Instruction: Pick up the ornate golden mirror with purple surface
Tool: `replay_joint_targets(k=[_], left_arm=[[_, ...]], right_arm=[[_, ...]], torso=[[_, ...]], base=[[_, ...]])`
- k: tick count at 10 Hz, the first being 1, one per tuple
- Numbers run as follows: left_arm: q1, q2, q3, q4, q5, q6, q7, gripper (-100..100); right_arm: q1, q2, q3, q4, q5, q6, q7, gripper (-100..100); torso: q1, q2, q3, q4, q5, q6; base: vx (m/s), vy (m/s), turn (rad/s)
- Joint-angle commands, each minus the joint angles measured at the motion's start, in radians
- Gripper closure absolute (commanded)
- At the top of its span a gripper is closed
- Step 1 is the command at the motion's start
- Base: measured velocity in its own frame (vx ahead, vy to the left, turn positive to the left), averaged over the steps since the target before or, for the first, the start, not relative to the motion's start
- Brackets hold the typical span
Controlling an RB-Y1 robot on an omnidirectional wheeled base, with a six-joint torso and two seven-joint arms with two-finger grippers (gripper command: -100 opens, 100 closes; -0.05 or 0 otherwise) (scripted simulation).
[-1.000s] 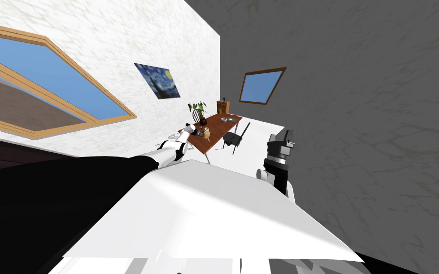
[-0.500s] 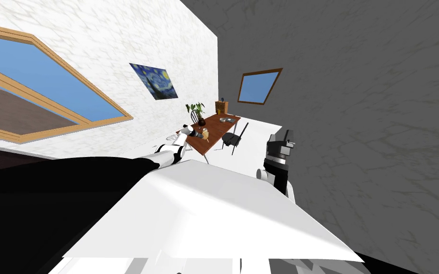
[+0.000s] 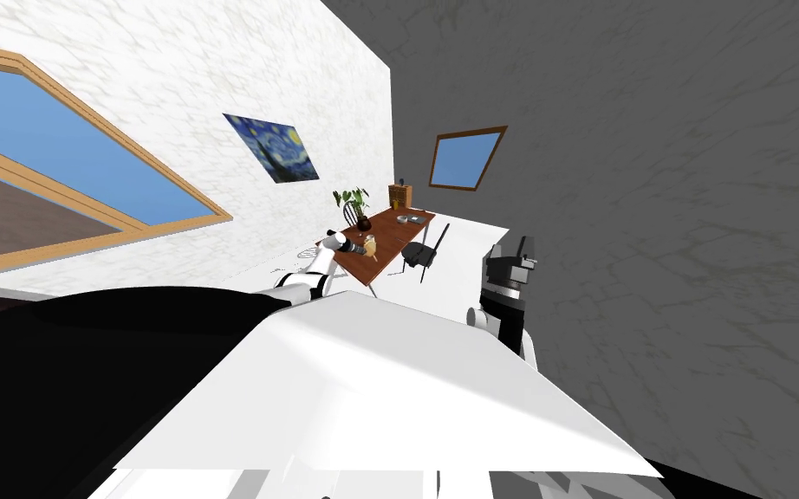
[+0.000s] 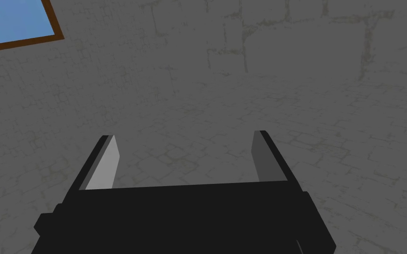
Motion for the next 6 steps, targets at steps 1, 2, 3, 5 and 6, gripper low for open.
replay_joint_targets(k=[1, 2, 3, 5, 6], left_arm=[[0.035, 0.005, 0.004, -0.050, 0.005, -0.001, -0.005, 100], [0.035, 0.005, 0.004, -0.064, 0.005, -0.001, -0.005, 100], [0.085, 0.015, 0.032, -0.107, 0.024, 0.032, 0.028, 100], [0.138, 0.015, 0.032, -0.194, 0.024, 0.032, 0.028, 100], [0.181, 0.024, 0.060, -0.225, 0.042, 0.065, 0.061, 100]], right_arm=[[0.000, 0.000, 0.000, 0.000, 0.000, 0.000, 0.000, 0], [0.000, 0.000, 0.000, 0.000, 0.000, 0.000, 0.000, 0], [0.000, 0.000, 0.000, 0.000, 0.000, 0.000, 0.000, 0], [0.000, 0.000, 0.000, 0.000, 0.000, 0.000, 0.000, 0], [0.000, 0.000, 0.000, 0.000, 0.000, 0.000, 0.000, 0]], torso=[[0.000, 0.000, 0.000, 0.000, 0.000, 0.000], [-0.001, 0.001, 0.001, 0.000, -0.001, 0.000], [-0.002, 0.003, 0.002, 0.001, -0.001, 0.000], [-0.002, 0.001, 0.001, 0.001, -0.001, 0.000], [-0.003, 0.002, 0.001, 0.001, -0.002, 0.001]], base=[[0.033, -0.002, 0.009], [0.004, -0.008, 0.018], [0.044, -0.006, -0.137], [0.044, -0.007, -0.033], [0.054, -0.013, -0.124]])
